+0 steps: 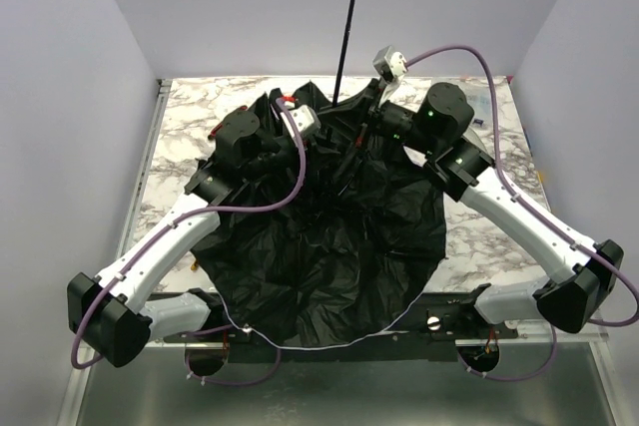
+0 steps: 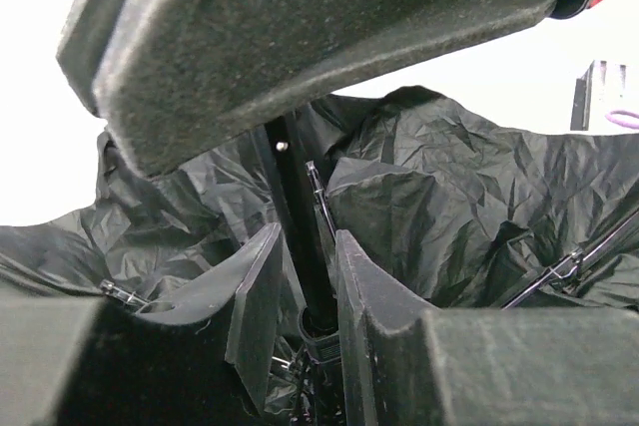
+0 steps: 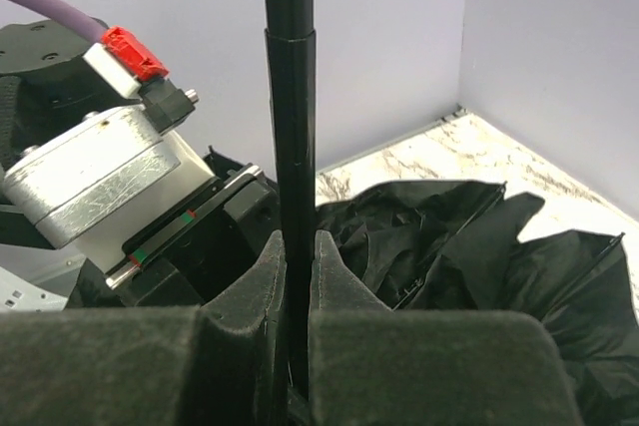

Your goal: Open the umbrella

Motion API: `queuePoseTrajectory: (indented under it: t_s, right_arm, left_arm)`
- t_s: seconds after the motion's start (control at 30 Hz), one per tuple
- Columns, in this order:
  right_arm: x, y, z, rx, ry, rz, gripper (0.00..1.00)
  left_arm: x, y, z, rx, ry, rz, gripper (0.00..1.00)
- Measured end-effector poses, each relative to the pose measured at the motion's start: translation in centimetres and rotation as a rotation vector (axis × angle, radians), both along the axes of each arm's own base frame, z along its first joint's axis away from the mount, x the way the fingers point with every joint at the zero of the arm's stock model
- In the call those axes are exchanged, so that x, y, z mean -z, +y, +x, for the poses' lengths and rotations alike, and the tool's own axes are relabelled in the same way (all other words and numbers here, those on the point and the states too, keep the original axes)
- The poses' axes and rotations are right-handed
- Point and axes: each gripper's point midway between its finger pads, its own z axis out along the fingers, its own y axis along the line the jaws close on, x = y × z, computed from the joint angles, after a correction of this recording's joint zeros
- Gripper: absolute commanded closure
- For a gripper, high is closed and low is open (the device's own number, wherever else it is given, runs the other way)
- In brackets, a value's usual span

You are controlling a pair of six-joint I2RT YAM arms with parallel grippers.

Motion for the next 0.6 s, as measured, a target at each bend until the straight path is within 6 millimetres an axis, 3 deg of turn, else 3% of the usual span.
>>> queuePoseTrajectory:
  t_s: [0.17, 0.4, 0.6]
  right_arm:
    - [1.6, 0.5, 0.9, 0.013, 0.040, -0.046, 1.00]
    - [2.5, 0.9, 1.8, 0.032, 0.061, -0.087, 1.00]
    - [0.5, 0.7, 2.2, 0.050, 0.028, -0.065, 1.00]
  left_arm:
    - [1.8, 0.4, 0.5, -0.016, 0.006, 0.016, 0.67]
    - [3.5, 0.7, 1.1, -0.034, -0.010, 0.024, 0.61]
    - [5.5, 1.2, 1.3, -0.041, 0.022, 0.041, 0.60]
